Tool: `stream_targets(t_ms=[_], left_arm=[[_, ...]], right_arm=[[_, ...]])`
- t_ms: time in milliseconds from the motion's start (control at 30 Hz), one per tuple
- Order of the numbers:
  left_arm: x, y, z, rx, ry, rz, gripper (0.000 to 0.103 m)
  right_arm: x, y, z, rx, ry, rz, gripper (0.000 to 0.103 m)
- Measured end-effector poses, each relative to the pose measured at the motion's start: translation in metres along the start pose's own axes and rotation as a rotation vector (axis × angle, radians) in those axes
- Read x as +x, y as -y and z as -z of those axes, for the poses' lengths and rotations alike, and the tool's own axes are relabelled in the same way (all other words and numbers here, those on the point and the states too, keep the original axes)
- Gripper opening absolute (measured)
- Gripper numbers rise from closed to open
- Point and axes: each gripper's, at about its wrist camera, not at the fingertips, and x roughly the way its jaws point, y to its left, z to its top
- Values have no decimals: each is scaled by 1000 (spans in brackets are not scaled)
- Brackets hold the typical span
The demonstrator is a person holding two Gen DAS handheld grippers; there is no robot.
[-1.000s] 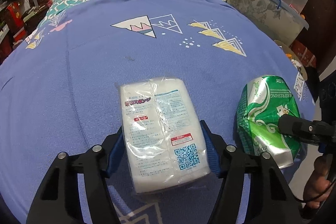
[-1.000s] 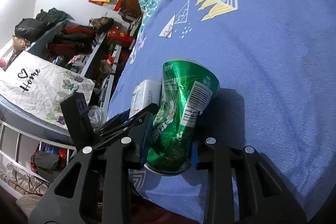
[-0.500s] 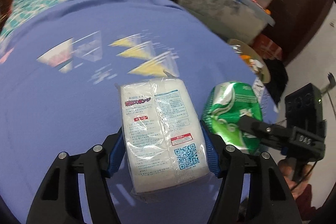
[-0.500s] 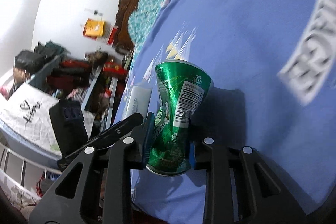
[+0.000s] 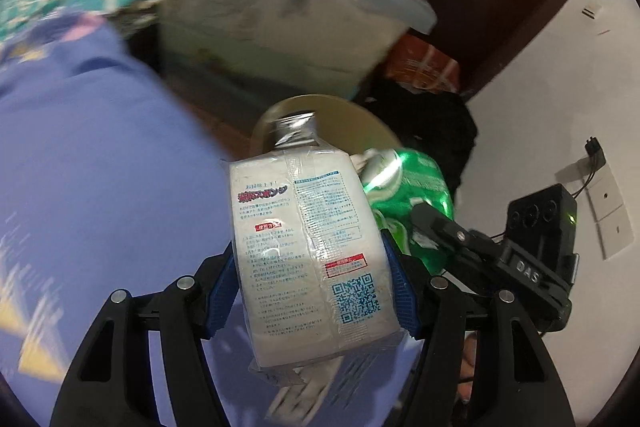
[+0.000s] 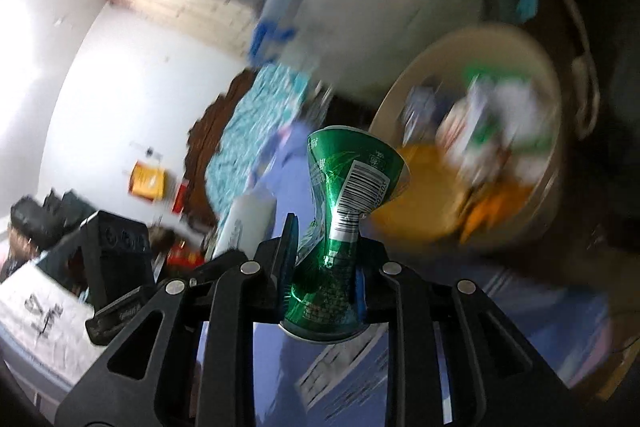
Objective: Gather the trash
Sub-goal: 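Carry the tissue pack and can over the tan bin and open both tools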
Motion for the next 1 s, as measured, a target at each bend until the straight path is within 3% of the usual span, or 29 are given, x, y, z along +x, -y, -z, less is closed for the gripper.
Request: stream_targets(t_ms=[133, 367, 500, 567, 633, 700, 767, 1000], left_arm=[[45, 21, -27, -5, -34, 74, 62], [104, 21, -57, -61, -69, 113, 66], [126, 9, -61, -103, -100, 63, 73], [134, -1, -60, -149, -123, 77, 81], [133, -7, -57, -155, -134, 105, 82], [123, -6, -54, -136, -116, 112, 84], [108, -5, -51, -137, -91, 128, 91], [66, -4, -37, -171, -51, 183, 91]], right_arm=[[5, 26, -48, 40, 28, 50, 26], [48, 61, -90, 59, -54, 151, 25], [60, 48, -85, -99, -80, 310, 30], [65, 43, -83, -149, -93, 347, 33], [64, 37, -80, -204, -88, 376, 39], [59, 34, -79, -238, -77, 384, 54], [48, 30, -75, -247, -38, 378, 62], [1, 4, -47, -300, 67, 395, 62]])
